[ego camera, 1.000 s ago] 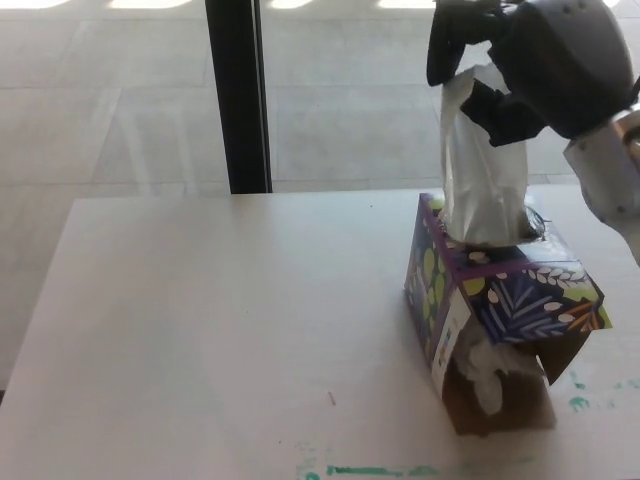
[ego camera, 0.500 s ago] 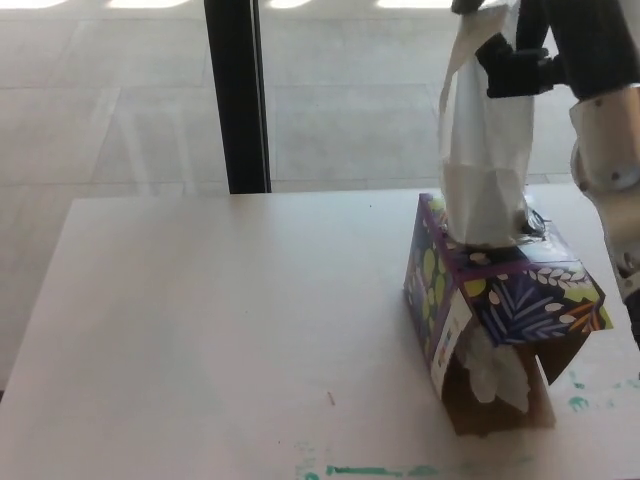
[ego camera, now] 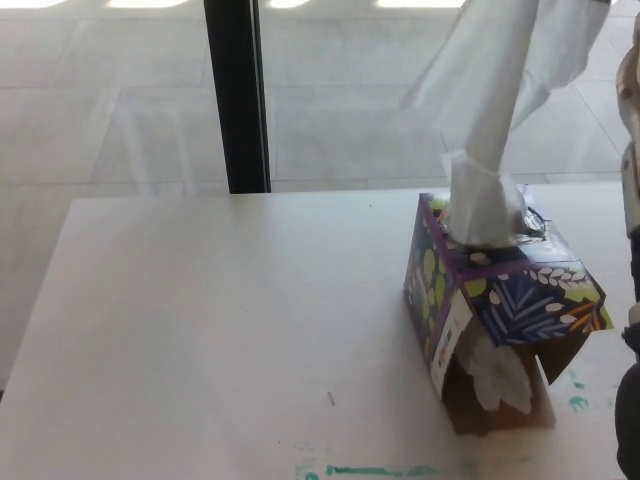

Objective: The robot uses its right hand to pull out a tissue from the tissue box kept in the middle of the desk and put it on the right side

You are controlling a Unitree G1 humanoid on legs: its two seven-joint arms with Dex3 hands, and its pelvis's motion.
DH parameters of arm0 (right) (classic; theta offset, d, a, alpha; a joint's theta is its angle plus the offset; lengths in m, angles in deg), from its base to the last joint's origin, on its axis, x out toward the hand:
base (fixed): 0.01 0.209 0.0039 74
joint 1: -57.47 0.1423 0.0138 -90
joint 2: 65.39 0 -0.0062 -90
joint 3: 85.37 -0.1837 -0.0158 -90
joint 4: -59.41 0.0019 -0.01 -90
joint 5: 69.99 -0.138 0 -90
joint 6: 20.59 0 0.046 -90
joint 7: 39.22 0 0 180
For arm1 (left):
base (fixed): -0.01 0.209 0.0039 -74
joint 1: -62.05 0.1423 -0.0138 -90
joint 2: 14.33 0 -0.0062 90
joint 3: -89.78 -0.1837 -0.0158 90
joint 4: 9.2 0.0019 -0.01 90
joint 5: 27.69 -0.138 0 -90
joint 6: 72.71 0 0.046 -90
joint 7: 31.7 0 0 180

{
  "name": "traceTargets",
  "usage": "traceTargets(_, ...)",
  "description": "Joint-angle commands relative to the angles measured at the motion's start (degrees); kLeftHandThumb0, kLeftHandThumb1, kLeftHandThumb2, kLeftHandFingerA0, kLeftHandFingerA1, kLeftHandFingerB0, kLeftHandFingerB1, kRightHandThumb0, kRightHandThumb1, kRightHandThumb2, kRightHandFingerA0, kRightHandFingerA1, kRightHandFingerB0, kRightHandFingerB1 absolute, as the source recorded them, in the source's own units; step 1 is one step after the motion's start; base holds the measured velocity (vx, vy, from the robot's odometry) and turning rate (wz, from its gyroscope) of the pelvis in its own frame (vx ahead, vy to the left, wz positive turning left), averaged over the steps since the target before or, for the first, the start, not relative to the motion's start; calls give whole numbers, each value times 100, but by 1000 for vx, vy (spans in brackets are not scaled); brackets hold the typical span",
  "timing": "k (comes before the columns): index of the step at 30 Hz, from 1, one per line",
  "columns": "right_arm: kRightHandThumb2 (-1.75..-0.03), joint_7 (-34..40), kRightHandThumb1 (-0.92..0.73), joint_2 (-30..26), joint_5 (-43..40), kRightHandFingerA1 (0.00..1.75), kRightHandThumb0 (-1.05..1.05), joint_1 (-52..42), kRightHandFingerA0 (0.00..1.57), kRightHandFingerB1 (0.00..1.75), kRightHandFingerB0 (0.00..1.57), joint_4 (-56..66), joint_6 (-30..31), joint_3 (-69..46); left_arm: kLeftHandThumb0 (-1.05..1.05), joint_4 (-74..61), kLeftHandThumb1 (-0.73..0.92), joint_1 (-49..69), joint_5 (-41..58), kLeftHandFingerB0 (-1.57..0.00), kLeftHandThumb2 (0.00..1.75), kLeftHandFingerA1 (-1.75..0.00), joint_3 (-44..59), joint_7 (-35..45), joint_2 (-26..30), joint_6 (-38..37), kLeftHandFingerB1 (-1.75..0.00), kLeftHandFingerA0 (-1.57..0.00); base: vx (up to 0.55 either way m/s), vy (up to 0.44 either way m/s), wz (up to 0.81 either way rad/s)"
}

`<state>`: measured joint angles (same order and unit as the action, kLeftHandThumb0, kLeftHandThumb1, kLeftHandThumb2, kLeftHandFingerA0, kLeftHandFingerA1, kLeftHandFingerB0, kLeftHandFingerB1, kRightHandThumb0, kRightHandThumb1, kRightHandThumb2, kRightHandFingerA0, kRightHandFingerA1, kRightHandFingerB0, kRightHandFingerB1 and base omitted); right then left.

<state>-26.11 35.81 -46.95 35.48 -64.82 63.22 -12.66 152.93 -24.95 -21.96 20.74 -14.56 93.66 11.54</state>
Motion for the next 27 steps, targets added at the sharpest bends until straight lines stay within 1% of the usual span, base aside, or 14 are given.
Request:
traceTargets(1, -146, 320, -31, 20, -977, 175, -27, 624, 110, 159, 89, -265, 870, -382, -105, 22, 92, 116, 62, -51, 92, -122, 50, -67, 83, -155, -104, -79, 0, 0, 0)
traceTargets(3, -145, 300, -35, -56, -1067, 175, -25, 779, 108, 151, 88, -247, 1056, -455, -105, 14, 92, 136, 22, -51, 92, -122, 18, -97, 86, -191, -104, -82, 0, 0, 0)
traceTargets(7, -145, 384, -31, -326, -1183, 175, -27, 1157, 106, 158, 88, -545, 1202, -582, -105, 18, 92, 132, 81, -52, 91, -122, 70, -105, 73, -134, -105, -80, 0, 0, 0)
traceTargets(8, -145, 399, -36, -420, -1202, 175, -23, 1225, 107, 149, 93, -625, 1146, -594, -105, 17, 92, 120, 74, -52, 91, -122, 66, -97, 76, -130, -105, -80, 0, 0, 0)
traceTargets(9, -145, 415, -36, -527, -1218, 175, -23, 1300, 107, 149, 93, -704, 1080, -605, -105, 16, 92, 113, 68, -52, 91, -122, 61, -85, 78, -128, -105, -80, 0, 0, 0)
traceTargets(10, -139, 403, -33, -873, -1049, 175, -24, 1417, 104, 149, 89, -873, 1067, -498, -105, -11, 79, 109, 92, -54, 124, -121, 77, -43, 87, -98, -103, -81, 0, 0, 0)
traceTargets(11, -135, 459, -35, -1025, -892, 170, -25, 1410, 102, 147, 87, -923, 1033, -361, -105, -10, 92, 109, 65, -50, 93, -122, 53, -50, 90, -112, -105, -76, 0, 0, 0)
traceTargets(14, -136, 620, -34, -1473, -549, 167, -27, 1312, 100, 146, 89, -1101, 776, 61, -105, 14, 92, 99, 40, -50, 93, -122, 34, -63, 92, -137, -104, -80, 0, 0, 0)
traceTargets(15, -126, 729, -39, -1919, -103, 175, -25, 979, 93, 153, 80, -1156, 410, 434, -105, -8, 92, 106, 44, -51, 93, -121, 38, -80, 86, -144, -103, -78, 0, 0, 0)
traceTargets(16, -120, 762, -46, -2265, 98, 175, -26, 694, 92, 157, 78, -1256, -46, 673, -105, -18, 92, 113, 66, -50, 93, -122, 57, -67, 81, -150, -105, -77, 0, 0, 0)
traceTargets(18, -118, 731, -53, -2526, 104, 175, -28, 497, 95, 160, 77, -1317, -269, 879, -105, -19, 92, 105, 77, -48, 94, -123, 68, -37, 105, -144, -107, -76, 0, 0, 0)
traceTargets(22, -125, 864, -46, -3347, 476, 175, -23, -219, 97, 158, 79, -1486, -837, 1377, -105, -3, 92, 94, 83, -51, 91, -123, 75, -31, 98, -136, -105, -78, 0, 0, 0)
traceTargets(23, -118, 894, -50, -3420, 510, 175, -23, -314, 96, 157, 77, -1461, -815, 1432, -105, -3, 92, 95, 88, -51, 91, -123, 79, -26, 98, -130, -105, -77, 0, 0, 0)
traceTargets(27, -111, 934, -51, -3908, 590, 171, -14, -1155, 99, 141, 80, -1305, -1012, 1676, -105, 9, 92, 116, 112, -51, 93, -123, 107, -32, 107, -87, -104, -80, 0, 0, 0)
